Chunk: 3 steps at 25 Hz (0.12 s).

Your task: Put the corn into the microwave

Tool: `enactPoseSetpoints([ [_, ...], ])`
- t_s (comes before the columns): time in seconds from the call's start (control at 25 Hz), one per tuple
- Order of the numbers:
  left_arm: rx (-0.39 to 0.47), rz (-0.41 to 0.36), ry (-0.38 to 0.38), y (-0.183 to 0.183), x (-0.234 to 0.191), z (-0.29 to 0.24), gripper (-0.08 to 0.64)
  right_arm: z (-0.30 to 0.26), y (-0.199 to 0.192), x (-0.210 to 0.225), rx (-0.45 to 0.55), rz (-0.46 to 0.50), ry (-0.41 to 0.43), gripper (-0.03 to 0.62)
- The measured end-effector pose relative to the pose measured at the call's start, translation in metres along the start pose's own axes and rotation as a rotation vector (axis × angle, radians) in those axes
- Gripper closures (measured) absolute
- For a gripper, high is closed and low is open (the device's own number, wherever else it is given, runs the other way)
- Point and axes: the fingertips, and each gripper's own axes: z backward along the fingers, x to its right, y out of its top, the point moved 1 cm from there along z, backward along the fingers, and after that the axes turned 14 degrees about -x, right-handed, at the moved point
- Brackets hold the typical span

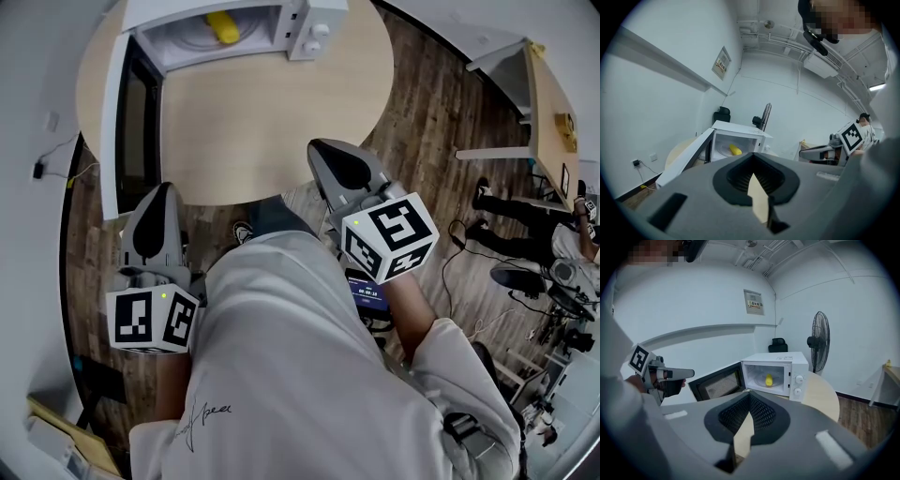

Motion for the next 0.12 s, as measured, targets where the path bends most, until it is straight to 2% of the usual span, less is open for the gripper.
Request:
enactPoseSetpoints([
  [0.12, 0.002, -0.003, -0.004, 0.0003, 0.0007, -0.0004, 0.572, -0.0003, -0.0002, -0.0016, -0.004, 0.005, 0.001, 0.581],
])
